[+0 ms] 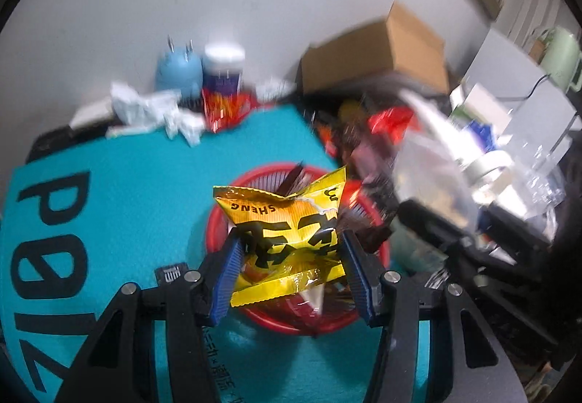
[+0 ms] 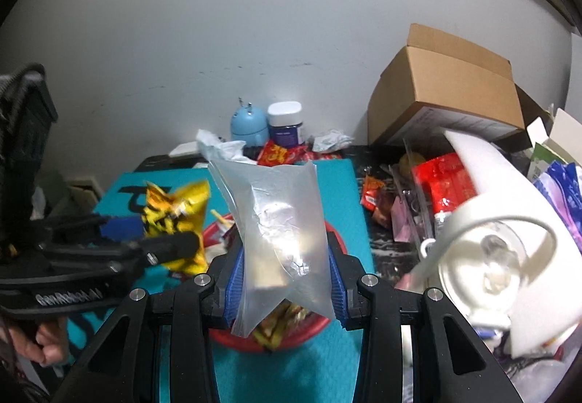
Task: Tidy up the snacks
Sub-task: 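Open both tools to drop the yellow chip bag and clear bag into the basket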
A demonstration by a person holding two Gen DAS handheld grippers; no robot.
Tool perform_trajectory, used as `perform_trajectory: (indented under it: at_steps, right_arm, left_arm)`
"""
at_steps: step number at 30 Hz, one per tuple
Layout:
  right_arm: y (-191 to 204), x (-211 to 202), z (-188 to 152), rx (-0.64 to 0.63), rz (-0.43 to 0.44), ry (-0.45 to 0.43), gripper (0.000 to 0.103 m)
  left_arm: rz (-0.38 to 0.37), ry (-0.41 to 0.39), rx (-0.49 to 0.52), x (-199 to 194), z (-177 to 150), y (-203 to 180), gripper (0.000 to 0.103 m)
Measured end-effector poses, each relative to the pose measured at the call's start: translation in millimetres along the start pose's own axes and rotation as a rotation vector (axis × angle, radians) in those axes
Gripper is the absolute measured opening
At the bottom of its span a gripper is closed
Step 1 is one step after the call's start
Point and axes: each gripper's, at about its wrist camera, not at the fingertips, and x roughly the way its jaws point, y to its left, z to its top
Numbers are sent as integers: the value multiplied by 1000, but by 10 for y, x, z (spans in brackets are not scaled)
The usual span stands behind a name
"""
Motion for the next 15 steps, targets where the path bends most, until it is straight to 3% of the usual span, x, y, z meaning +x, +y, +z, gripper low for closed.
perform_trajectory:
  at_steps: [5, 15]
  right_arm:
    - [-3, 199, -48, -10, 11, 40, 39]
    - [-29, 291, -81, -13, 24, 58, 39]
  left_arm:
    - [-21, 53, -27, 248, 32, 100, 52]
    - [-13, 30, 35, 265, 70, 40, 53]
